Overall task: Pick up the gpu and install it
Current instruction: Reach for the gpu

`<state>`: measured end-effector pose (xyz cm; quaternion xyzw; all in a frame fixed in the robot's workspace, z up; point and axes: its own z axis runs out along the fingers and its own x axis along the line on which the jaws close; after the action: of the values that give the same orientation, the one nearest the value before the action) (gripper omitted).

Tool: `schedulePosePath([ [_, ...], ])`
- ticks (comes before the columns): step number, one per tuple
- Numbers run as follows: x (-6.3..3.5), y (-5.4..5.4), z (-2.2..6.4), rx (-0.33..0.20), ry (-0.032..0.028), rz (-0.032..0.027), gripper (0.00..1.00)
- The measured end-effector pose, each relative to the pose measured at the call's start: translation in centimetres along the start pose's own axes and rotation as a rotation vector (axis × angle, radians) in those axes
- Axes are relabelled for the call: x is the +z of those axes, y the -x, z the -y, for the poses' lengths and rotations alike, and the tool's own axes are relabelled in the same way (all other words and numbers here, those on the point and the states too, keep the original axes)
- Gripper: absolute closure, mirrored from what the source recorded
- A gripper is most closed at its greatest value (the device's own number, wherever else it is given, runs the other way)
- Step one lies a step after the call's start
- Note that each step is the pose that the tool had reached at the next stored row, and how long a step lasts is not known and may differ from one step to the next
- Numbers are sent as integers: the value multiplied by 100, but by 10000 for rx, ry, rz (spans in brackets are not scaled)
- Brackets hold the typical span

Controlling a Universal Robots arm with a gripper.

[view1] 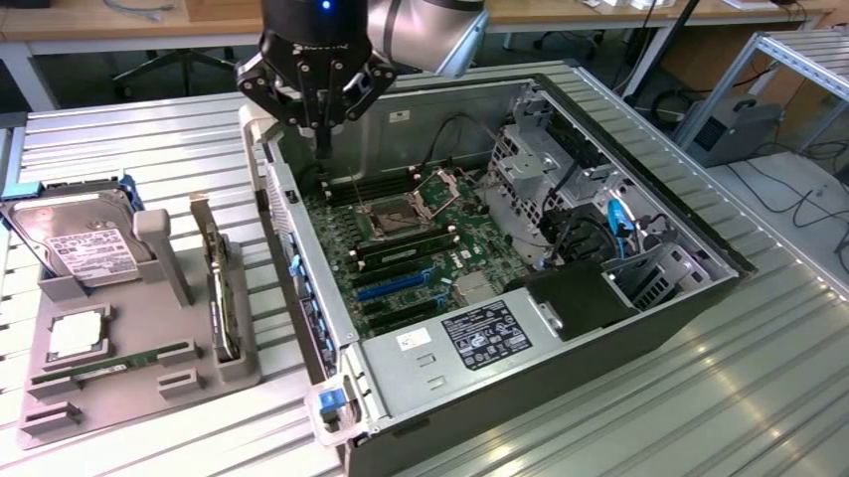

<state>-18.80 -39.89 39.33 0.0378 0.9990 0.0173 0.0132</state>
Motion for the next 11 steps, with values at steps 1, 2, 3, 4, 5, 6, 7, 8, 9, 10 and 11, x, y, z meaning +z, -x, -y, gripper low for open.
schedulePosePath([
  [1,0,-4,0,0,-1,0,89],
  [2,0,-8,1,0,-1,0,89],
  [3,0,-15,1,0,-2,1,89],
  [4,0,-20,2,-1,-2,1,89],
  [5,0,-25,2,0,-2,1,89],
  [6,-1,-30,3,0,-3,1,89],
  [7,-1,-34,3,-1,-3,1,89],
  [8,-1,-41,3,-1,-4,1,89],
  [9,-1,-48,4,-1,-4,1,89],
  [10,-1,-52,4,0,-6,0,89],
  [11,-2,-56,4,-1,-6,0,89],
])
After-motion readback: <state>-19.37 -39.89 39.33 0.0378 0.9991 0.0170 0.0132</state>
